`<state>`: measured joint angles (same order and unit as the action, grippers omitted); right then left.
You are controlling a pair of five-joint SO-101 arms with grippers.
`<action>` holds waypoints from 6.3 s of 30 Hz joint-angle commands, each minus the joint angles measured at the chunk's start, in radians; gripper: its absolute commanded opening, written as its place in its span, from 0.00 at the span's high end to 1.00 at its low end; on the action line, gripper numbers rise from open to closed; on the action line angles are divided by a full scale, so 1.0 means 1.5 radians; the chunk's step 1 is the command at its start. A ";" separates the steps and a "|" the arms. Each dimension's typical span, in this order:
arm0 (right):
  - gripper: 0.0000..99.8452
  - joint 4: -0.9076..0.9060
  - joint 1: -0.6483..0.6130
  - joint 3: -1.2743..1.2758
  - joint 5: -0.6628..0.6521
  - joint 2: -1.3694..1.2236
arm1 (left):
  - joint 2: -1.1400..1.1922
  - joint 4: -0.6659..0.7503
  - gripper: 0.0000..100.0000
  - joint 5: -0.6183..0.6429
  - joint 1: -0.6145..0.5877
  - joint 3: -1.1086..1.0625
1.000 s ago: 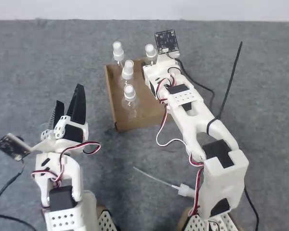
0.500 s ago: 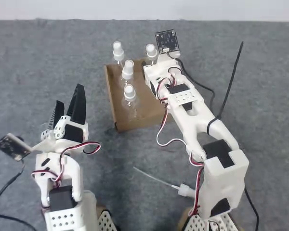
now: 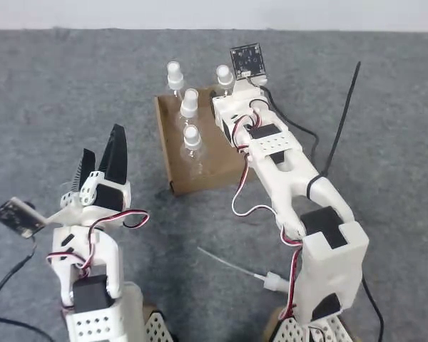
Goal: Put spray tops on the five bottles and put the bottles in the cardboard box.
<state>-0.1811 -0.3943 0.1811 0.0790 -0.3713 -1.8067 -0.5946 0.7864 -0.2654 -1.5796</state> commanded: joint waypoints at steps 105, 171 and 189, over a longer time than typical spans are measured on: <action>0.81 -0.681 -0.092 0.009 -0.073 0.508 | -0.013 0.024 0.71 -0.007 -0.038 0.014; 0.81 -0.671 -0.141 0.045 -0.073 0.538 | -0.007 -0.449 0.68 -0.772 -0.399 0.138; 0.81 -0.672 -0.141 0.045 -0.073 0.537 | 0.385 -0.433 0.68 -0.792 -0.398 0.323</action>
<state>-1.2045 -0.5984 0.2624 -0.0176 0.3882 -1.3740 -1.2758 -0.3767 -0.8669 -1.1761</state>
